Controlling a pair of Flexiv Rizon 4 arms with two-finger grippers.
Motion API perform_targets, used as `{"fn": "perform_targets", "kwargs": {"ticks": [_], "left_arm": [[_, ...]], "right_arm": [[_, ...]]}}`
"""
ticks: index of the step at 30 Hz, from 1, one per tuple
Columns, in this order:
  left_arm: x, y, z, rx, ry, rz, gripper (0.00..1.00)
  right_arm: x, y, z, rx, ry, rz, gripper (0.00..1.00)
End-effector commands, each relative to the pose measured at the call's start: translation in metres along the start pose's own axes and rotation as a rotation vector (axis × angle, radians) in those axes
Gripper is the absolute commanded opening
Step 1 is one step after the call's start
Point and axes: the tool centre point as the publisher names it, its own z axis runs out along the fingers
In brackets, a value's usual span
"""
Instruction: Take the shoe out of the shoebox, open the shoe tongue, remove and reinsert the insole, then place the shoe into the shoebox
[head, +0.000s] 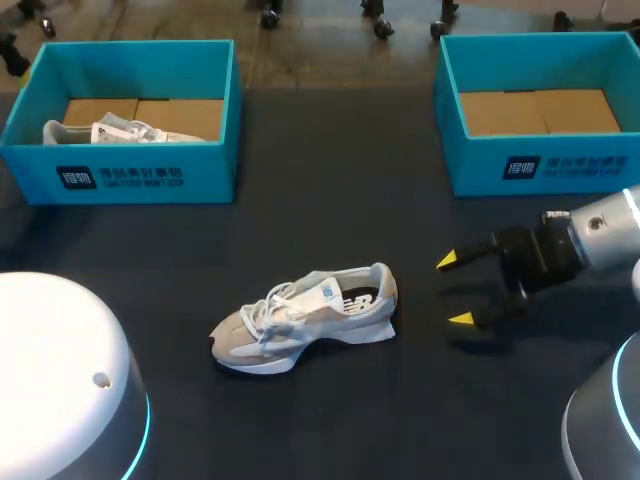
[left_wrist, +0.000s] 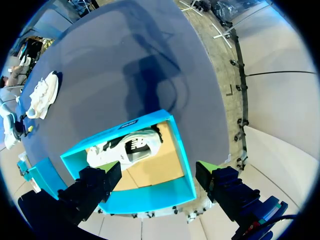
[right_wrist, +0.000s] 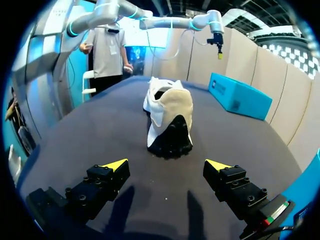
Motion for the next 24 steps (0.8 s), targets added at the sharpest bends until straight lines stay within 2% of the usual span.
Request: {"fn": "perform_targets", "kwargs": {"ticks": [1,6,12,24], "left_arm": [[0.0,0.0,0.0,-0.001,0.001,0.001,1.0],[0.0,0.0,0.0,-0.001,0.001,0.001,1.0],[0.0,0.0,0.0,-0.001,0.001,0.001,1.0],[0.0,0.0,0.0,-0.001,0.001,0.001,1.0]], "right_arm": [[-0.004,0.006,0.015,0.011,-0.035,0.007,1.0],[-0.004,0.015,0.021,0.016,-0.087,0.047,1.0],[-0.007,0.02,0.031,0.017,-0.051,0.037,1.0],[-0.013,0.029,0.047,0.025,-0.09,0.04,1.0]]}}
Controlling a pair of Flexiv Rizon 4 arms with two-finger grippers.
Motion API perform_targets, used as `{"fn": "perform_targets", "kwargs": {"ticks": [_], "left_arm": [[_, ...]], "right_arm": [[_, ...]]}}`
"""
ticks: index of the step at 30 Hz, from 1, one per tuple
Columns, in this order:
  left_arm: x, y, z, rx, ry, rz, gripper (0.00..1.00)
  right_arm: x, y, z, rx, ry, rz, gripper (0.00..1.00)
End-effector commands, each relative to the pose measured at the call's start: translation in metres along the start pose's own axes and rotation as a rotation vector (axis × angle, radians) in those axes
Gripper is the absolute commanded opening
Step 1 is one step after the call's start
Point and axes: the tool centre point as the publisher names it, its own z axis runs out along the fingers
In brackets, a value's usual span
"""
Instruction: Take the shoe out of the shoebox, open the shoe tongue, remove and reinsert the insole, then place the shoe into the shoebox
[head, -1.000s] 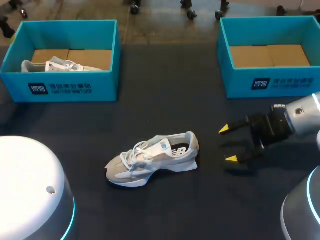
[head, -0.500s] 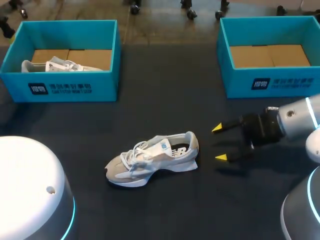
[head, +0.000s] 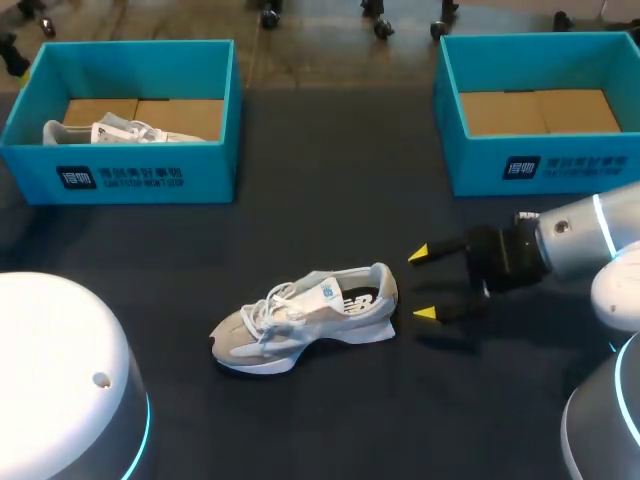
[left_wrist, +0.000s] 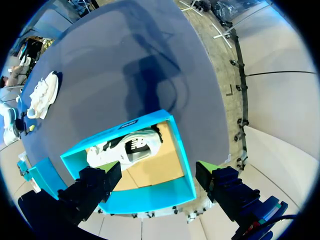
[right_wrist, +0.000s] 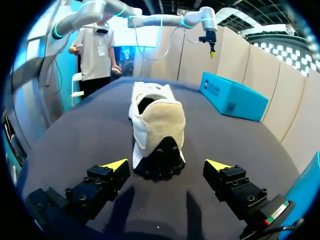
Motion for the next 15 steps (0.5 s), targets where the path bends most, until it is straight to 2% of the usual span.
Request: {"fn": "perform_targets", "kwargs": {"ticks": [1,6,15], "left_arm": [[0.0,0.0,0.0,-0.001,0.001,0.001,1.0],[0.0,0.0,0.0,-0.001,0.001,0.001,1.0],[0.0,0.0,0.0,-0.001,0.001,0.001,1.0]], "right_arm": [[0.001,0.003,0.013,0.014,0.003,0.002,1.0],[-0.004,0.006,0.027,-0.002,0.081,-0.019,1.0],[-0.009,0.009,0.034,-0.012,0.123,-0.027,1.0]]}}
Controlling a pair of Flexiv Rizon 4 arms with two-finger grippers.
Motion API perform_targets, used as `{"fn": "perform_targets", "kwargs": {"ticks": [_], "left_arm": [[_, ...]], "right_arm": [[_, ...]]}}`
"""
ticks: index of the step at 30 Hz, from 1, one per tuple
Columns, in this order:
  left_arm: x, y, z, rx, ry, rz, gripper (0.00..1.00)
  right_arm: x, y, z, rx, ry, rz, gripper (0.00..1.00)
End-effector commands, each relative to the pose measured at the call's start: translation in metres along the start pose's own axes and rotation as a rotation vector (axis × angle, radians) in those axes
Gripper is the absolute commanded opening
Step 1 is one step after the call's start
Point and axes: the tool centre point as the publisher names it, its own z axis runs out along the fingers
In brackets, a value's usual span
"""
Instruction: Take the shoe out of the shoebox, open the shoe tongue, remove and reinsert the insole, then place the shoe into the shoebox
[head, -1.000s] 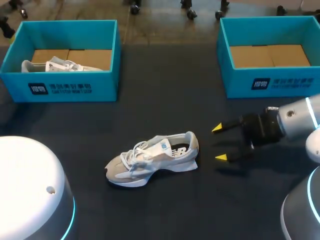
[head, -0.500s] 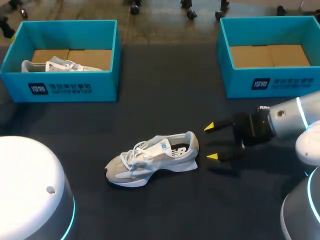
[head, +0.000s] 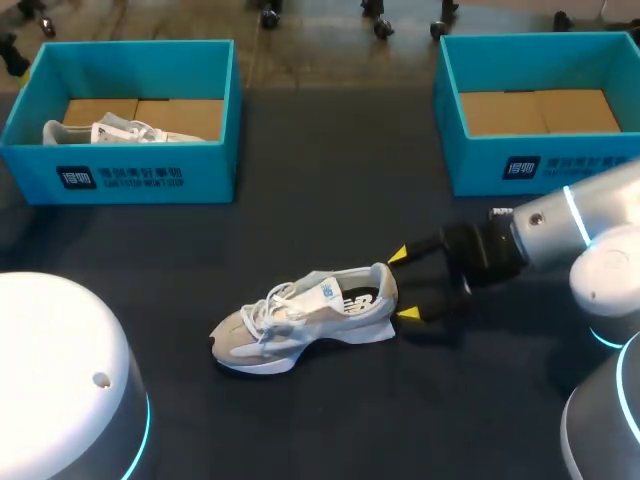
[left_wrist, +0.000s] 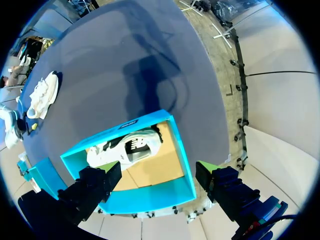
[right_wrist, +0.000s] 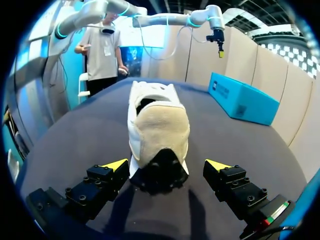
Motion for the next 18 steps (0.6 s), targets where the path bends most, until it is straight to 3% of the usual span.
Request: {"fn": "perform_targets", "kwargs": {"ticks": [1,18], "left_arm": [[0.0,0.0,0.0,-0.001,0.001,0.001,1.0],[0.0,0.0,0.0,-0.001,0.001,0.001,1.0]], "right_arm": [[-0.007,0.001,0.007,-0.002,0.039,0.0,1.0],[0.007,0.009,0.036,-0.053,0.081,0.024,1.0]]}}
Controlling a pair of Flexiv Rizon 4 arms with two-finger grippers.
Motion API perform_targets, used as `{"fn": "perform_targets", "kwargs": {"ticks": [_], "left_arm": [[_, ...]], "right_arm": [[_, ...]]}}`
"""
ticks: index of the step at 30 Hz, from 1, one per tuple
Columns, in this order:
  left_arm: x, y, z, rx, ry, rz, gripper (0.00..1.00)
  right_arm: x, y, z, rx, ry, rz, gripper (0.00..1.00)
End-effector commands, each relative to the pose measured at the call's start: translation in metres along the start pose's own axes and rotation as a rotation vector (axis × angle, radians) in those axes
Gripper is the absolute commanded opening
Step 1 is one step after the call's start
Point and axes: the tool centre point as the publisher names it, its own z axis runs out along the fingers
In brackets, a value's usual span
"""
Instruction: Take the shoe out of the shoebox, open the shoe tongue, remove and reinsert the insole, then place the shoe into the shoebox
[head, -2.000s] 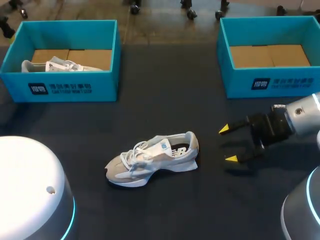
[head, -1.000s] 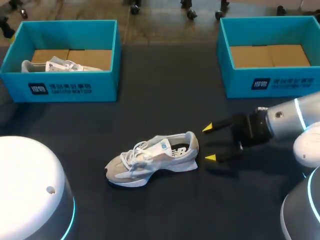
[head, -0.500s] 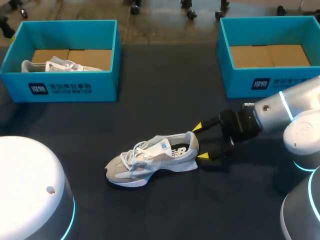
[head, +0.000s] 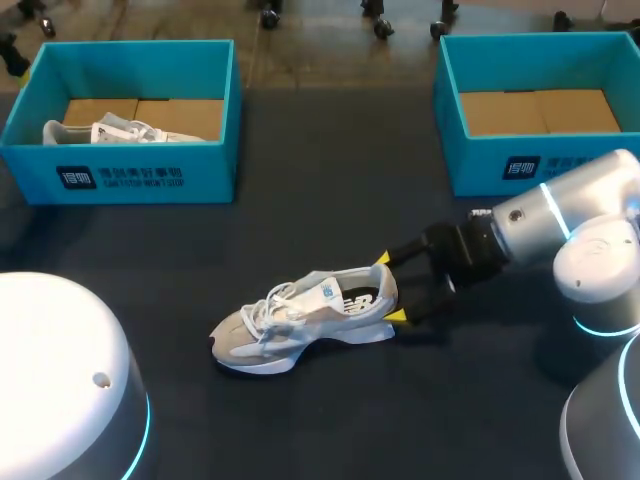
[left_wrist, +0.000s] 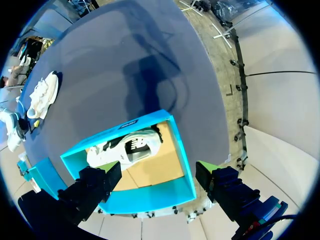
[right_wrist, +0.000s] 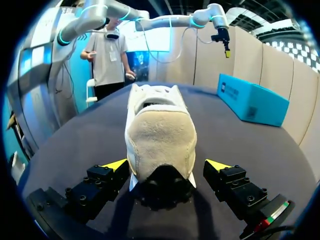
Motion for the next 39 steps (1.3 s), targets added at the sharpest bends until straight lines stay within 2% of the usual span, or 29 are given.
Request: {"fn": "perform_targets", "kwargs": {"ticks": [1,12,22,23,24,25,26,39], "left_arm": [[0.0,0.0,0.0,-0.001,0.001,0.001,1.0],[0.0,0.0,0.0,-0.001,0.001,0.001,1.0],[0.0,0.0,0.0,-0.001,0.001,0.001,1.0],[0.0,0.0,0.0,-0.001,0.001,0.001,1.0],[0.0,0.0,0.0,-0.001,0.001,0.001,1.0],[0.0,0.0,0.0,-0.001,0.001,0.001,1.0],[0.0,0.0,0.0,-0.001,0.001,0.001,1.0],[0.0,0.0,0.0,-0.001,0.001,0.001,1.0]], "right_arm": [[0.0,0.0,0.014,-0.012,-0.002,-0.001,1.0],[0.002,0.0,0.034,-0.037,0.034,-0.004,1.0],[0.004,-0.004,0.04,-0.042,0.037,0.004,1.0],[0.005,-0.004,0.04,-0.04,0.036,0.006,0.58],[0.005,-0.004,0.041,-0.039,0.036,0.007,0.36],[0.005,-0.004,0.041,-0.033,0.035,0.01,0.08],[0.006,-0.004,0.04,-0.031,0.033,0.01,0.0],[0.011,-0.001,0.021,-0.023,-0.131,0.041,0.0]]}}
